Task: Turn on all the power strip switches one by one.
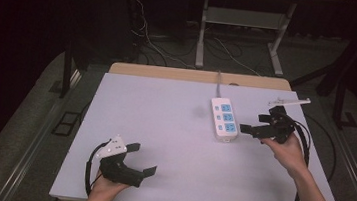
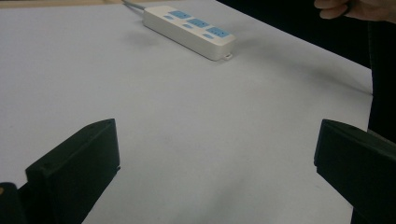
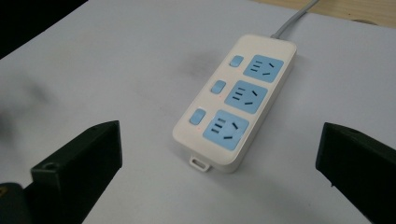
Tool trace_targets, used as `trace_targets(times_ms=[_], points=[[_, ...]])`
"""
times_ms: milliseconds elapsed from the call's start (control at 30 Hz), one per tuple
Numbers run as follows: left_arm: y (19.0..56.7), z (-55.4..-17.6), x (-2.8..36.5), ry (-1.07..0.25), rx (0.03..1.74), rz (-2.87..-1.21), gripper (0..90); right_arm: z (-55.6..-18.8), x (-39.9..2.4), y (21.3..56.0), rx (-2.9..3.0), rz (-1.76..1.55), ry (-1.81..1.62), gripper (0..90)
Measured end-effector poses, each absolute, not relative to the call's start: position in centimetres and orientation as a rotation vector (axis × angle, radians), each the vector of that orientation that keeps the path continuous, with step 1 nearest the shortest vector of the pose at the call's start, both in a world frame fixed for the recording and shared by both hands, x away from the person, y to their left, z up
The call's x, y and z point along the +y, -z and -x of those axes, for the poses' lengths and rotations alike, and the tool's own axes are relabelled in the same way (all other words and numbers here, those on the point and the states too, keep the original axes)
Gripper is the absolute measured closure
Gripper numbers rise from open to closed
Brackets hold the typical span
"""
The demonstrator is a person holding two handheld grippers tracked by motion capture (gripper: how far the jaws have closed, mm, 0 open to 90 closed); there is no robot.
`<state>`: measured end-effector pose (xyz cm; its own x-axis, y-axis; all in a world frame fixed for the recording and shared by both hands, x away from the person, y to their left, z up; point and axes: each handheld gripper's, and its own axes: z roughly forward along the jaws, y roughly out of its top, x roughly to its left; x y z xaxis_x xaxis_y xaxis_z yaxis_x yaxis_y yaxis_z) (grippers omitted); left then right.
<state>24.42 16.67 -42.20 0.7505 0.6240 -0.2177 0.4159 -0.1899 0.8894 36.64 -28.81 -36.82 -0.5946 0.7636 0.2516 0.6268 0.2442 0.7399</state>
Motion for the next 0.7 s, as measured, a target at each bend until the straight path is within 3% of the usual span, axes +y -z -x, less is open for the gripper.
trace_targets(times_ms=[333, 700], points=[[42.2, -24.4, 16.7, -0.232, 0.806, -1.819, 0.0, -32.2, -29.3, 37.1, 2.317, -1.312, -1.325, 0.5], [42.2, -24.3, 16.7, -0.235, 0.805, -1.823, 0.0, -27.4, -29.1, 39.9, 2.297, -1.305, -1.378, 0.6]])
